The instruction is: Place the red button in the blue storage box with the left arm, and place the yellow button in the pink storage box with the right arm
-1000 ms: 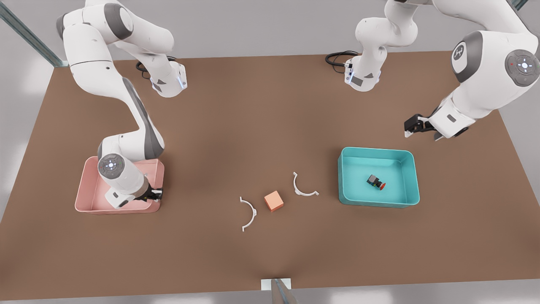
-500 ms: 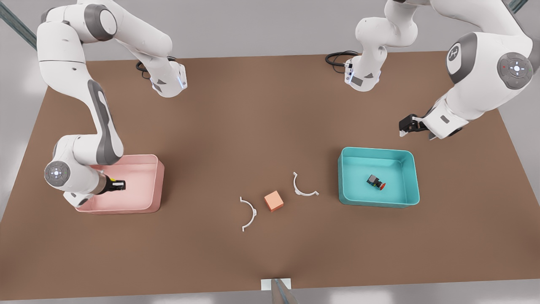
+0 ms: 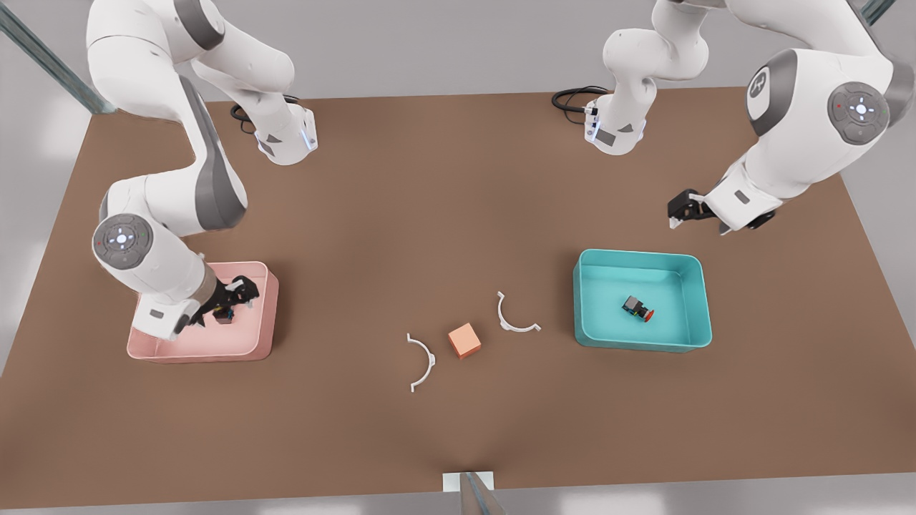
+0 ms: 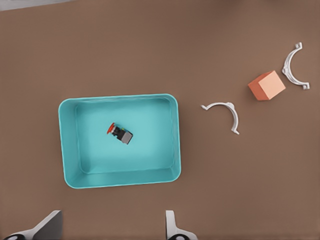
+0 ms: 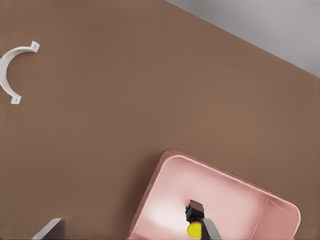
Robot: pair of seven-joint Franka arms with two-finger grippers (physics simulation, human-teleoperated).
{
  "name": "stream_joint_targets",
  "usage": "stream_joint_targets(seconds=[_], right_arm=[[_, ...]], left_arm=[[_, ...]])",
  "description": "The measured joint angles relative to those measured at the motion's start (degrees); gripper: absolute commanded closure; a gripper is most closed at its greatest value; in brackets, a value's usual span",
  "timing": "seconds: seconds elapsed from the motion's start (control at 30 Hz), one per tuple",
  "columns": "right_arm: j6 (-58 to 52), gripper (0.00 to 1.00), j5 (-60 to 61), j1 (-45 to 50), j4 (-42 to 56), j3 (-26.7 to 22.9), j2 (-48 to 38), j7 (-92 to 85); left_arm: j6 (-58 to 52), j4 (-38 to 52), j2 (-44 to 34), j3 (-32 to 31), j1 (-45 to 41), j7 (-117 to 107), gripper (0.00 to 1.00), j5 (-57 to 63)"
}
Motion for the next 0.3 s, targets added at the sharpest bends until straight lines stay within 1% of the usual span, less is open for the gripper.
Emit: stream_joint_targets(seconds=[0.03,0.07,0.1,0.13,0.17,0.23,0.3], right_arm=[[-0.88,0.00,2.40,5.65,0.43,-7.74,-1.92,-0.02],[-1.73,0.00,5.15,12.60,0.54,-17.57,-3.83,-0.03],[-3.15,0.00,7.30,16.60,0.06,-23.70,-5.97,0.10],[-4.57,0.00,8.89,18.35,-1.84,-26.86,-8.61,0.38],[-5.77,0.00,10.10,18.90,-4.08,-28.46,-10.95,0.67],[-7.64,0.00,11.69,18.63,-6.02,-29.57,-13.36,1.35],[-8.99,0.00,12.62,18.40,-6.64,-29.83,-13.72,2.04]], left_arm=[[0.00,0.03,0.00,-0.01,0.07,-0.02,0.00,0.03],[-0.01,0.04,-0.04,-0.02,0.14,-0.04,0.00,0.05],[-0.03,0.02,-0.10,-0.05,0.22,-0.05,0.00,0.06],[-0.04,0.01,-0.14,-0.06,0.26,-0.07,0.00,0.07],[-0.05,0.04,-0.16,-0.07,0.26,-0.08,0.00,0.08],[-0.07,0.07,-0.17,-0.08,0.21,-0.11,0.00,0.09],[-0.07,0.09,-0.18,-0.08,0.16,-0.15,0.00,0.09]])
